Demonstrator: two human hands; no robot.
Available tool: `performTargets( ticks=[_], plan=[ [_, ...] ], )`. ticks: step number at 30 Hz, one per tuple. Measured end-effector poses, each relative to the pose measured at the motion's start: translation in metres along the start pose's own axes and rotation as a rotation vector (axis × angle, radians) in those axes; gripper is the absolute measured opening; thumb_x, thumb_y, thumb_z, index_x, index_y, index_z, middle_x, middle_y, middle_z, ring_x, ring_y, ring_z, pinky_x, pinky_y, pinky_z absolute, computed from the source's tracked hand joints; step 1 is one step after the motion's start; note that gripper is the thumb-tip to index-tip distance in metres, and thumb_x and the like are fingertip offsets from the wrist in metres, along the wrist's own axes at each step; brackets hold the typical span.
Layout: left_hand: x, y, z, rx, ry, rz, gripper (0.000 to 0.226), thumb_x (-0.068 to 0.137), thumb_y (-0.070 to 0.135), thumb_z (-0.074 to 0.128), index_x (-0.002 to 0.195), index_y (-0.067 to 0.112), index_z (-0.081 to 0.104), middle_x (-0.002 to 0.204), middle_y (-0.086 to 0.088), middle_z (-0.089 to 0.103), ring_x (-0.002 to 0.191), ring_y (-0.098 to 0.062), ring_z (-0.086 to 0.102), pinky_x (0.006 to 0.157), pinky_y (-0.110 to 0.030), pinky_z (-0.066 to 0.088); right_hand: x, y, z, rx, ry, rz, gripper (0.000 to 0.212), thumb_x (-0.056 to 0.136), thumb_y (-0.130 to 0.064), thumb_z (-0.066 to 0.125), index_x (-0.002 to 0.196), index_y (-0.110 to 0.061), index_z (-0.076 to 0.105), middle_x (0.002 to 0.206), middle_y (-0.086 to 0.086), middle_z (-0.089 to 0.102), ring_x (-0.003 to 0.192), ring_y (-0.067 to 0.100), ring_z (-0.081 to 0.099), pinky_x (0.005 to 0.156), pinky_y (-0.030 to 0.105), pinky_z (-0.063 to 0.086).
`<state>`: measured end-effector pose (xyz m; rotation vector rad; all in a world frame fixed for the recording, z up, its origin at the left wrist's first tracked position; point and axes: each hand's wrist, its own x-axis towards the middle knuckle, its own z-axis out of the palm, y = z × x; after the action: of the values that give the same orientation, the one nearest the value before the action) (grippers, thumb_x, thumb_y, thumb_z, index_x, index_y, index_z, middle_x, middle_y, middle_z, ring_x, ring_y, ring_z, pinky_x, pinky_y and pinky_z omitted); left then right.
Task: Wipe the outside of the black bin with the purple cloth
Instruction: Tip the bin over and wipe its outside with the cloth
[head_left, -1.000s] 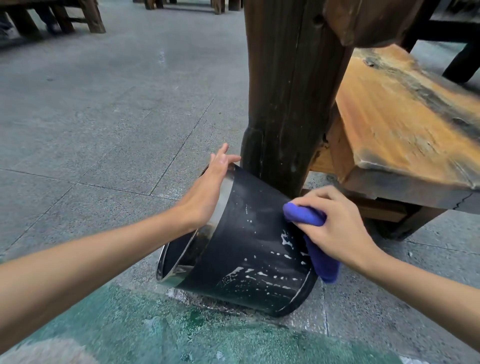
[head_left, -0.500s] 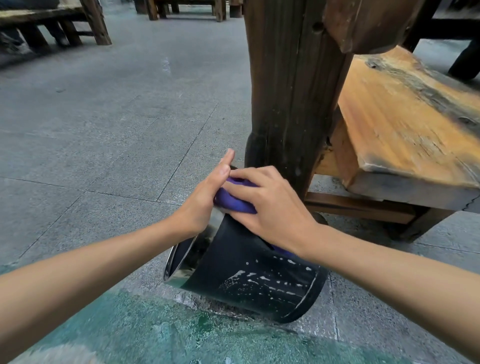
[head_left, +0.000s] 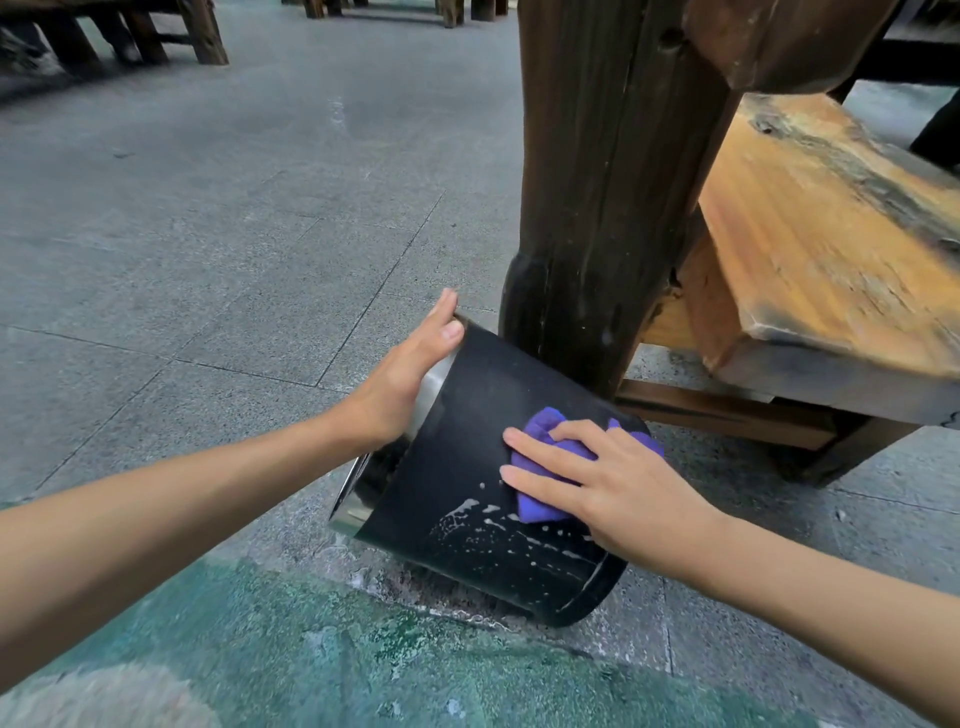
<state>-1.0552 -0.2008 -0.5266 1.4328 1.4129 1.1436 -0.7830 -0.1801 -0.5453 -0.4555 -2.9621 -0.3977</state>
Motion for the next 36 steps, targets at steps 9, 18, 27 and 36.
performTargets(
  ticks=[9,18,27,36],
  plan=[
    [-0.006,0.005,0.015,0.124,-0.019,0.011,0.094,0.086,0.065,0.049,0.162,0.031,0.006,0.169,0.021,0.001,0.153,0.007,0.003,0.124,-0.026,0.006,-0.075,0.019,0.021,0.053,-0.166,0.219,0.085,0.05,-0.004,0.083,0.13,-0.027,0.067,0.147,0.001,0.057,0.1,0.028,0.068,0.072,0.04,0.062],
    [-0.011,-0.006,0.013,0.425,0.025,0.112,0.058,0.108,0.046,0.032,0.161,0.037,0.01,0.163,0.032,0.009,0.132,0.035,0.014,0.108,-0.002,0.012,-0.05,0.035,0.005,0.565,0.234,0.604,0.066,0.076,0.003,0.062,0.135,-0.025,0.061,0.14,-0.006,0.06,0.131,0.013,0.055,0.113,0.035,0.041],
    [-0.015,0.001,0.029,0.268,0.019,0.15,0.07,0.101,0.06,0.021,0.162,0.026,0.017,0.166,0.023,0.015,0.15,0.015,0.011,0.12,-0.007,0.008,0.068,0.015,-0.048,0.487,0.309,0.464,0.05,0.084,-0.011,0.059,0.128,-0.035,0.065,0.133,-0.018,0.064,0.115,0.02,0.057,0.096,0.04,0.049],
    [-0.014,0.004,0.028,0.096,-0.06,0.11,0.088,0.087,0.061,0.041,0.162,0.023,0.015,0.167,0.022,0.009,0.152,0.011,0.006,0.129,-0.029,0.005,0.004,0.001,-0.013,0.146,0.21,0.216,0.063,0.07,-0.004,0.076,0.131,-0.02,0.067,0.139,-0.006,0.064,0.098,0.03,0.063,0.071,0.036,0.061]
  ],
)
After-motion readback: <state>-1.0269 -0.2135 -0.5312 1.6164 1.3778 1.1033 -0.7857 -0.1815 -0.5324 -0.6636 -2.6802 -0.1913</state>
